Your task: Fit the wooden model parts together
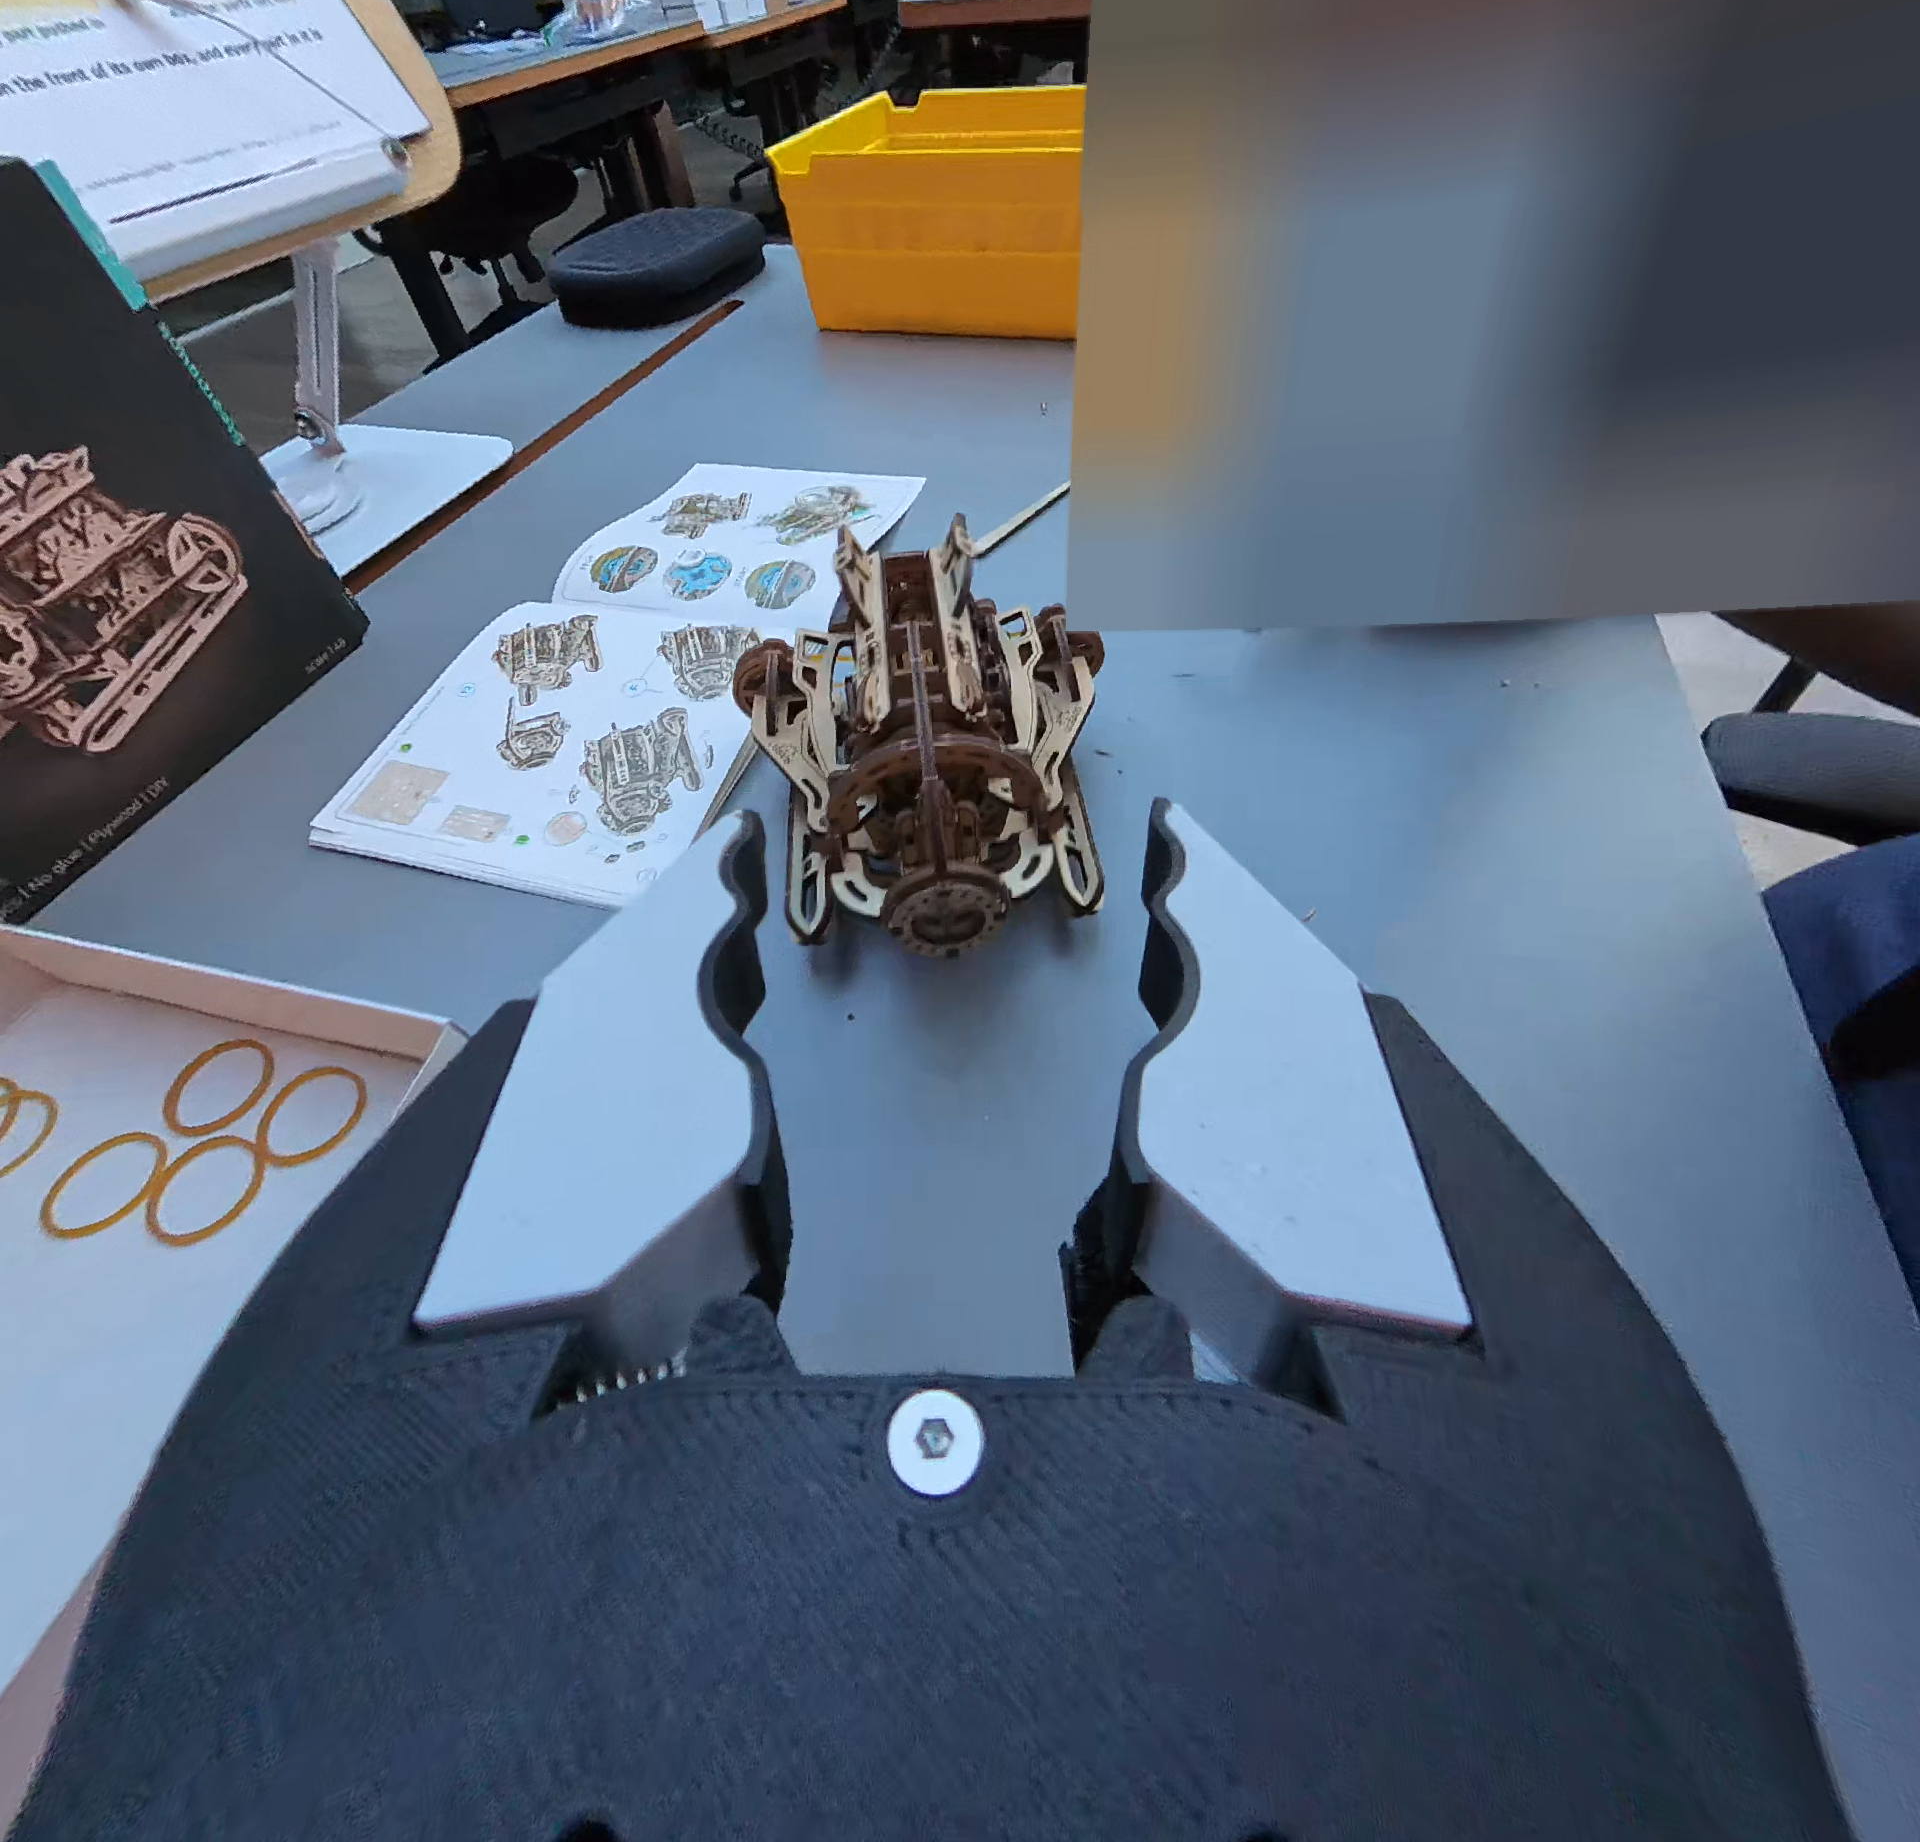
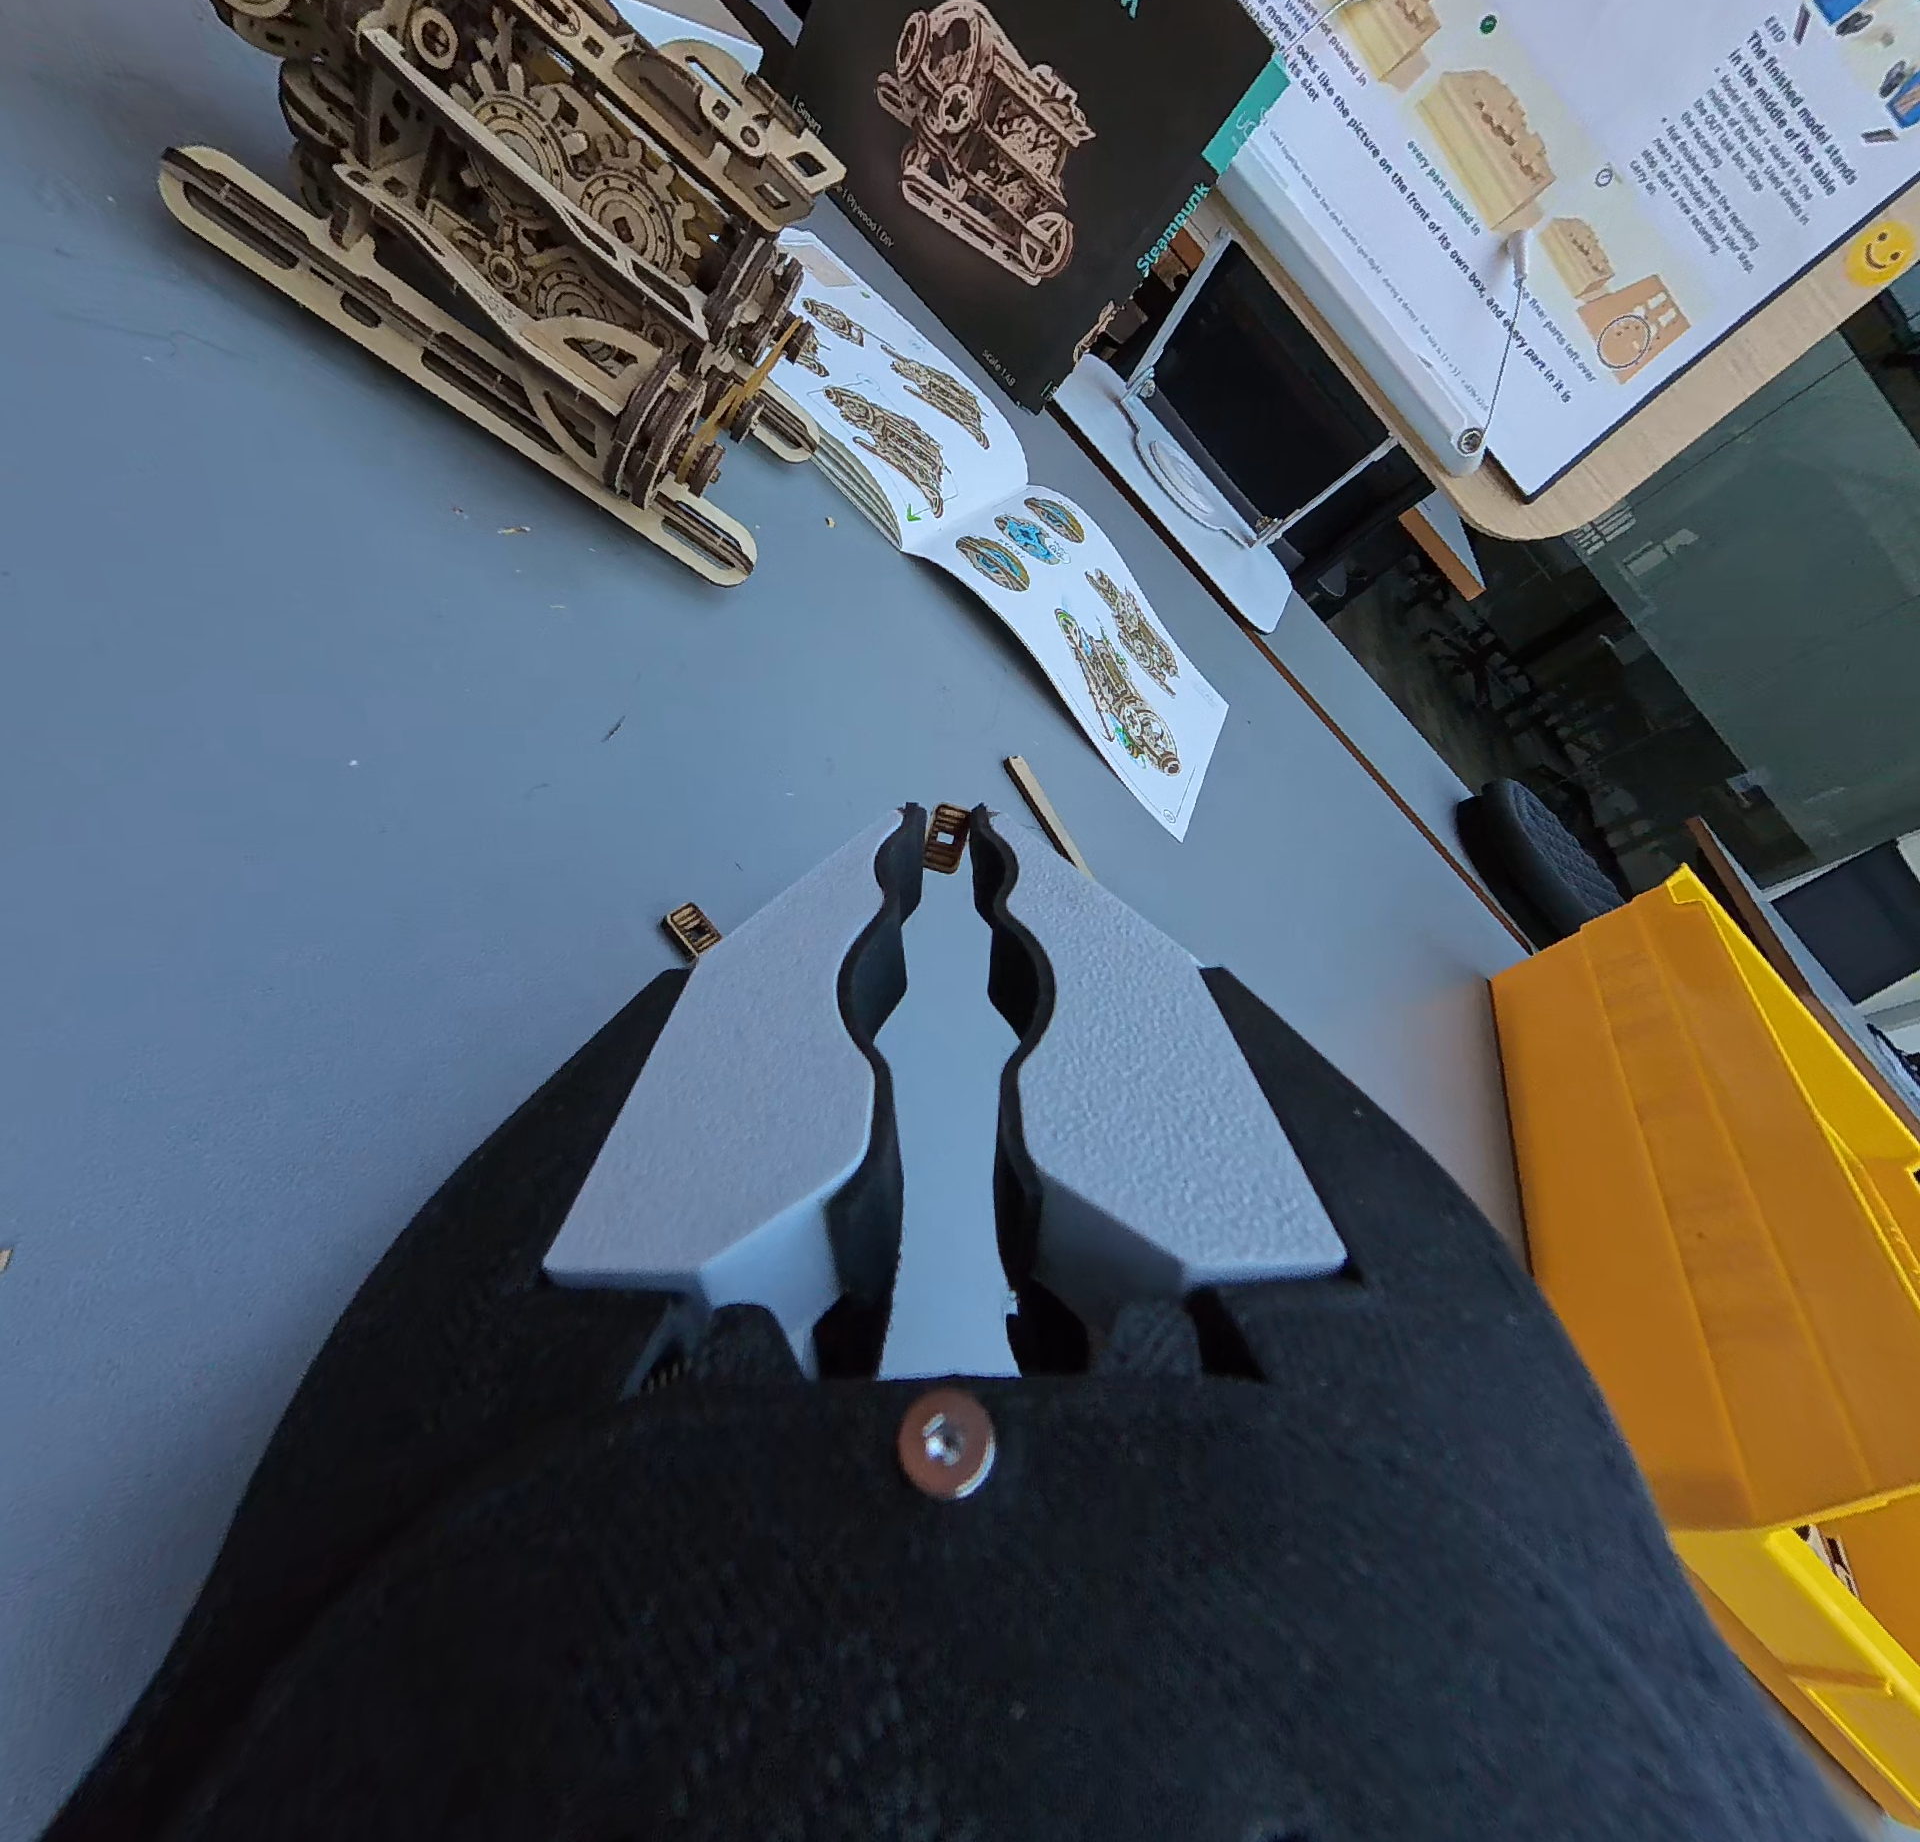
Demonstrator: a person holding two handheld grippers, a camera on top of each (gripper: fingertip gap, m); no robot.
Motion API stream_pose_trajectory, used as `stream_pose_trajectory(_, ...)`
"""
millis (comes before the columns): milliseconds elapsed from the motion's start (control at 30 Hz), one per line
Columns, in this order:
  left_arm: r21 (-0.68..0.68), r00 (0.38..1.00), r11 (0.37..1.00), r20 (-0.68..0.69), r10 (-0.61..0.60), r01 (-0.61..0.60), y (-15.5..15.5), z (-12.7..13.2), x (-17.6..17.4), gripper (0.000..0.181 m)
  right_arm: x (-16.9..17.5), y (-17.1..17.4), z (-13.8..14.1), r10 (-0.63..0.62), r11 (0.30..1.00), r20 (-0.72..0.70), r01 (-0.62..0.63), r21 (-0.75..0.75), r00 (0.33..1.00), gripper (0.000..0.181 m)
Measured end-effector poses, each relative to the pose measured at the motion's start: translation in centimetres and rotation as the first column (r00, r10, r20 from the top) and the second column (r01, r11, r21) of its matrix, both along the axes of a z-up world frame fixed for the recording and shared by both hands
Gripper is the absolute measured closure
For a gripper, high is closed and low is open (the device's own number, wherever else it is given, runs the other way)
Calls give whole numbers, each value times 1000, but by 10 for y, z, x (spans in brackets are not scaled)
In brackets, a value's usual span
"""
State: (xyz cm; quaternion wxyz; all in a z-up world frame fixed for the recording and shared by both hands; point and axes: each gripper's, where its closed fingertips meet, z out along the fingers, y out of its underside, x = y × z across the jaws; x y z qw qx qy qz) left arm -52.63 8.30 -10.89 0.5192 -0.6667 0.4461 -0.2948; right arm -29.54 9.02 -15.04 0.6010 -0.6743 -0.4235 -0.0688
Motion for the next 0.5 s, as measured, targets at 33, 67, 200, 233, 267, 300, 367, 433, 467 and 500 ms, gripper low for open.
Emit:
stream_pose_trajectory(33, -5, 1000, 1000, -22, 2, -2, 1, -3, -4, 109, 0, 0, 0, 2, 1000, 2, -2, -1, 1000, 174)
stream_pose_trajectory(67, -10, 999, 1000, -42, 12, -12, 3, -6, -8, 110, 0, 0, -1, 1, 1000, 5, -1, -2, 1000, 174)
stream_pose_trajectory(200, -21, 998, 1000, -57, 15, -17, 4, -8, -10, 111, 0, 0, 0, -4, 1000, 9, 4, 5, 1000, 174)
stream_pose_trajectory(233, -25, 998, 1000, -55, 14, -15, 4, -9, -9, 111, 0, 0, 0, -4, 1000, 8, 4, 4, 1000, 174)
stream_pose_trajectory(267, -30, 999, 999, -53, 12, -14, 4, -10, -7, 111, 0, 0, 0, -3, 1000, 7, 3, 2, 1000, 174)
stream_pose_trajectory(300, -37, 999, 999, -51, 9, -11, 4, -11, -5, 111, 0, 0, -1, -3, 1000, 8, 3, 1, 1000, 174)
stream_pose_trajectory(367, -50, 999, 999, -46, -5, 3, 3, -14, 1, 111, 0, 0, 0, -1, 1000, 11, 1, 4, 1000, 174)
stream_pose_trajectory(433, -57, 999, 998, -29, -14, 12, 4, -14, 11, 111, -1, 0, -1, 1, 1000, 11, -1, 3, 1000, 174)
stream_pose_trajectory(467, -59, 1000, 998, -17, -15, 14, 6, -13, 16, 111, -1, 0, -1, 1, 1000, 12, -1, 2, 1000, 174)
stream_pose_trajectory(500, -60, 1000, 998, -12, -22, 22, 6, -12, 21, 111, -1, 0, -1, 2, 1000, 13, -2, 2, 1000, 174)
